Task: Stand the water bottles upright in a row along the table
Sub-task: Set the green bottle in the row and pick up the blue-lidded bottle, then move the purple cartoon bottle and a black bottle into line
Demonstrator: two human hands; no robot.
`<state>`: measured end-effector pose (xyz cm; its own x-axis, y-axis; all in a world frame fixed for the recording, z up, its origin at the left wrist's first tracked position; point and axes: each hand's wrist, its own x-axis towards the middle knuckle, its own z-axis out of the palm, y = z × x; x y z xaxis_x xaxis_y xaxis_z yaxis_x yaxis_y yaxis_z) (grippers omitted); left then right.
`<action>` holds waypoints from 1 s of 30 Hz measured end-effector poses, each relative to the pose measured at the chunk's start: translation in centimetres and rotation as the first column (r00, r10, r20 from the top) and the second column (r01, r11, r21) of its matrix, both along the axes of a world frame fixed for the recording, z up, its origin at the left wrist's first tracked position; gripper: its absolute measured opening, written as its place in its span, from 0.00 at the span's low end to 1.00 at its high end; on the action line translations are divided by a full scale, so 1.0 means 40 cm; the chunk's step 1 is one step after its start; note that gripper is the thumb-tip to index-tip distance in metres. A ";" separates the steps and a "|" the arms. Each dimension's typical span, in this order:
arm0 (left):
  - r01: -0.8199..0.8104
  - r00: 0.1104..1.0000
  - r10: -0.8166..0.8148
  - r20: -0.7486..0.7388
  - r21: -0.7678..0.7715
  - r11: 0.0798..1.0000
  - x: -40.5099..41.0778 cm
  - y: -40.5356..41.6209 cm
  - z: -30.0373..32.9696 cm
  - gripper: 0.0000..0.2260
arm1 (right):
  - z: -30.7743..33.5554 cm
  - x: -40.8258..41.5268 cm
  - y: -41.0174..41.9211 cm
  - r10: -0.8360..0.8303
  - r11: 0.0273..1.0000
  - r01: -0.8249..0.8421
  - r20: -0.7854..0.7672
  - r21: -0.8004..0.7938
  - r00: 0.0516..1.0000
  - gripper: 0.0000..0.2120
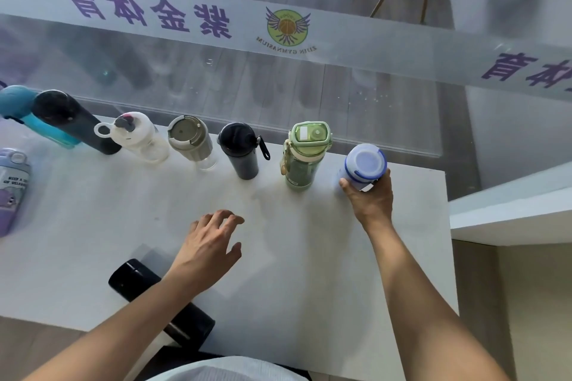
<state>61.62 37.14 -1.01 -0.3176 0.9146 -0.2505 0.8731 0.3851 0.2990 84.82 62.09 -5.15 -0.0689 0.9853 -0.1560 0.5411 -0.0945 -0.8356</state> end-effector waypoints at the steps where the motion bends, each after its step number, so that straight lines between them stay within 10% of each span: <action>1: 0.001 1.000 -0.001 -0.001 0.001 1.000 -0.001 0.000 0.001 0.20 | -0.001 0.001 -0.003 -0.003 1.000 0.003 0.001 0.000 1.000 0.35; 11: -0.013 1.000 0.014 -0.004 0.021 1.000 -0.019 -0.034 0.010 0.19 | -0.006 0.018 -0.037 -0.040 0.991 0.048 0.065 -0.122 0.997 0.42; 21: -0.136 0.991 0.136 0.004 0.046 0.990 -0.082 -0.151 0.005 0.18 | 0.019 -0.128 -0.362 0.214 0.953 -0.181 0.118 -0.244 0.970 0.20; 30: -0.335 0.942 0.335 -0.001 0.022 0.942 -0.221 -0.348 -0.022 0.18 | 0.035 -0.470 -0.635 0.856 0.510 -0.808 0.271 -0.297 0.440 0.28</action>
<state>52.78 23.22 -1.88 -0.6077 0.7601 -0.2301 0.6959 0.6493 0.3068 66.01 36.67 -3.74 -0.7648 0.4571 -0.4541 0.6425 0.4888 -0.5902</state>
